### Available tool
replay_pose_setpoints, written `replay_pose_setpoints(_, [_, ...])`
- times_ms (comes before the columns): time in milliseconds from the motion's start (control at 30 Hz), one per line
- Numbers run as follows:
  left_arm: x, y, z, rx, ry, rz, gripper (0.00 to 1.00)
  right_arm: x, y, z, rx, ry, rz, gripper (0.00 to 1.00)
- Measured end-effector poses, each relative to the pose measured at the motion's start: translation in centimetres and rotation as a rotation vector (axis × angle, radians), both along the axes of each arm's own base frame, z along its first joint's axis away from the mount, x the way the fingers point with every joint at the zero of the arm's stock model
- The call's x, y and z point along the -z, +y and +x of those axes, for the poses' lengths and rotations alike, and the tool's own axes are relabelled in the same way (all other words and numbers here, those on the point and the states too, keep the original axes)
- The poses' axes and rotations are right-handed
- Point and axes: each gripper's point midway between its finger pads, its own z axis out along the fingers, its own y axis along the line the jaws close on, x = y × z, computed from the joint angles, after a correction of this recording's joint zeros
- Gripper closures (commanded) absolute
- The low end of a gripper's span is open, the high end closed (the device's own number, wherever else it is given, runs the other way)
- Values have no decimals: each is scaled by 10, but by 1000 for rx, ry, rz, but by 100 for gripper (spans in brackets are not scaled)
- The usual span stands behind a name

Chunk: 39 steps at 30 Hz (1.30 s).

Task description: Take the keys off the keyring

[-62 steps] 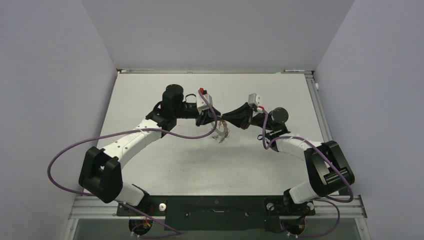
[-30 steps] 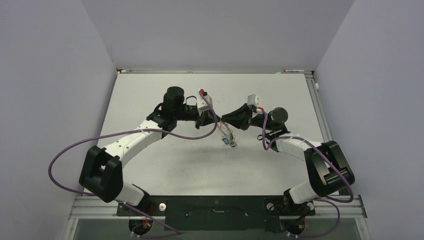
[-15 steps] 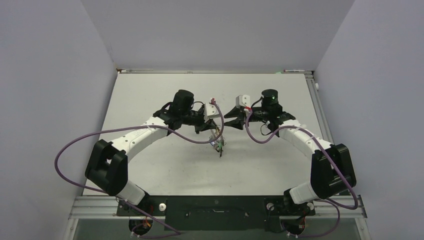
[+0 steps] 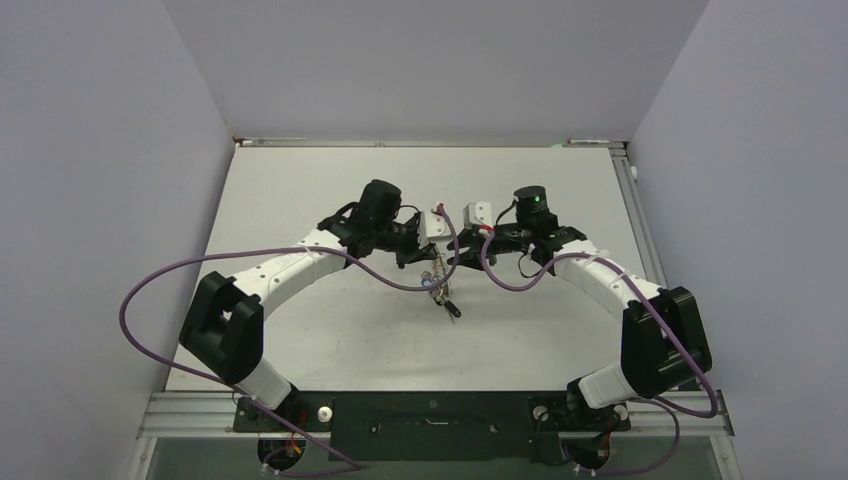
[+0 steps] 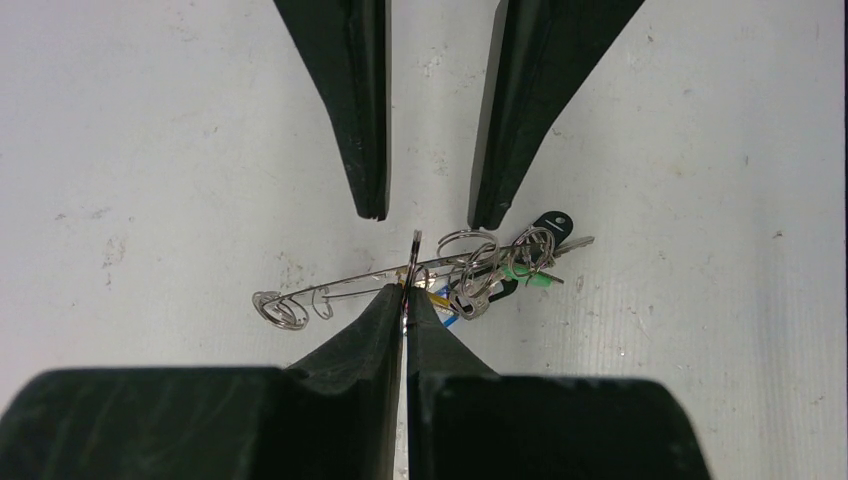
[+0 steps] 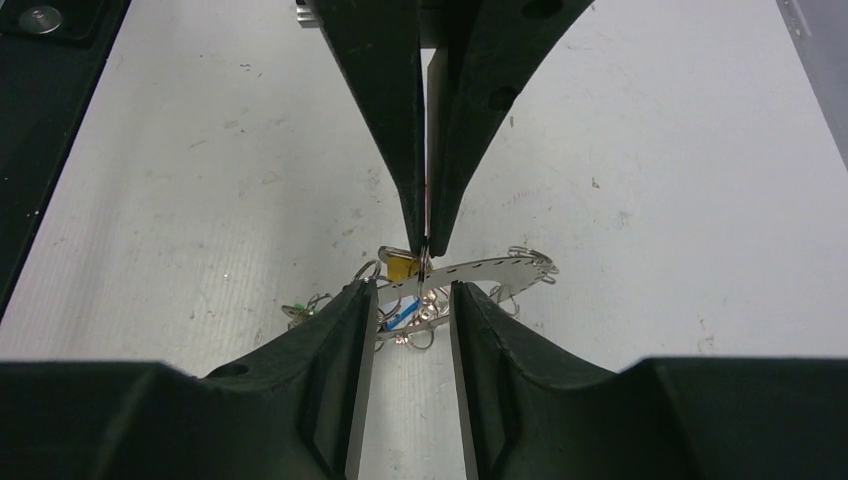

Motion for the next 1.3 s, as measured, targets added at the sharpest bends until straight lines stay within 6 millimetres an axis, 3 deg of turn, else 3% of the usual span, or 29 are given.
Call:
replay_pose_setpoints(367, [2,-1,-1,11,-4,7,100,-7,12,5,21,-16,34,71])
replay_pose_setpoints(533, [2,-2,-1,11,-3,6,100,1,14,8,29,1,26,73])
replay_pose_setpoints(800, [2,-2,-2,11,3,4,100,7,17,6,17,4,9,81])
replay_pose_setpoints(933, [2,-2,-3,7,11,4,100,18,19,3,6,17,-15,94])
replay_pose_setpoints(1067, [2,-2,-3,9,15,2,100,17,18,5,10,6,-25,95])
replay_pose_setpoints(1100, [2,-2,-4,9,16,1,98,16,18,5,9,4,-27,95])
replay_pose_setpoints(1167, [2,-2,-4,6,22,-1,78,16,18,5,10,8,-27,95])
replay_pose_setpoints(1200, [2,-2,-3,-3,34,-6,74,16,18,6,14,11,-26,95])
replay_pose_setpoints(1300, [-4,1,1,-35,83,-49,73,17,19,8,35,10,-6,95])
